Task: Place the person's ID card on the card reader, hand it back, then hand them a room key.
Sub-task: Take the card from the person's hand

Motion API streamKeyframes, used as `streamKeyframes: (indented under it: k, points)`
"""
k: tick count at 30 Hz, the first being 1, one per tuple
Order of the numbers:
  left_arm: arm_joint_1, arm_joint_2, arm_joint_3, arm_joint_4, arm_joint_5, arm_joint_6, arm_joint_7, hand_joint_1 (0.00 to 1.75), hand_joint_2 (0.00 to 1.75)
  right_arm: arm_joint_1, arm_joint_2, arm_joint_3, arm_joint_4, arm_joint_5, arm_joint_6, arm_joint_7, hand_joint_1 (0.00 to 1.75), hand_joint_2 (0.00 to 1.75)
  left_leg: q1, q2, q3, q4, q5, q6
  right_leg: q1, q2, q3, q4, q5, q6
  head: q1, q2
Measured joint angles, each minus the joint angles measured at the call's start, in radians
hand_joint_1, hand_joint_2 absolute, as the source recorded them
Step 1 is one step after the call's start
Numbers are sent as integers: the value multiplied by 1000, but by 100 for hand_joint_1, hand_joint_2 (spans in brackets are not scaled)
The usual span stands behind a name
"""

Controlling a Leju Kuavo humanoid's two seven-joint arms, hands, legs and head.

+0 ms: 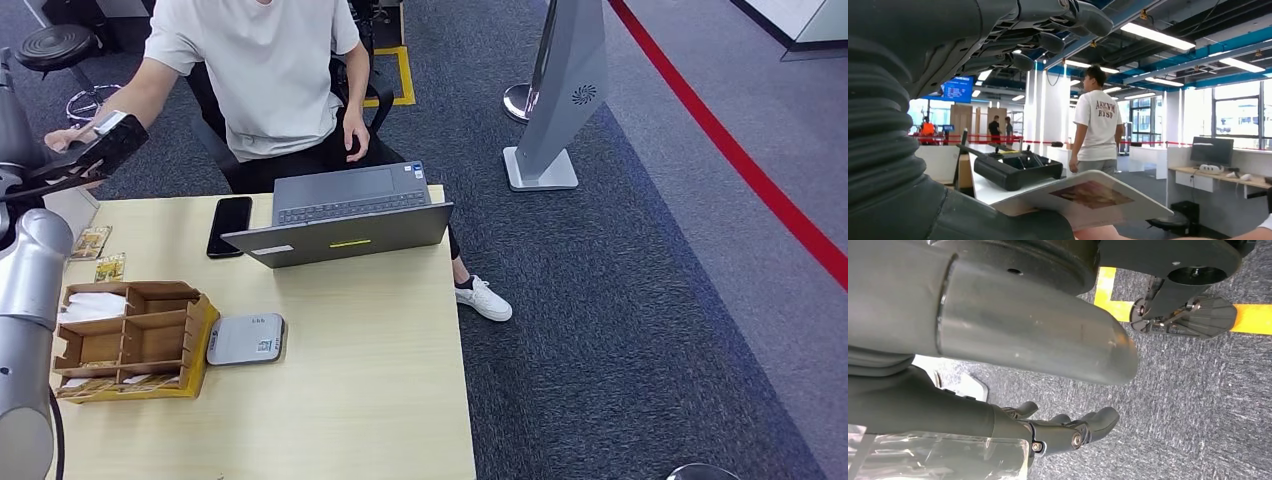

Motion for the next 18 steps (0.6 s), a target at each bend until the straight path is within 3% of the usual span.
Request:
streamKeyframes:
  k: [14,18]
  points:
    - [-28,16,-23,61,-13,0,6,0,175,-1,0,3,0,0,4,3,0,0,0,0,0,0,0,0,0,0,0,0,0,0,0,0]
    - [-28,17,-23,62,-12,0,6,175,175,-1,0,3,0,0,4,3,0,0,0,0,0,0,0,0,0,0,0,0,0,0,0,0]
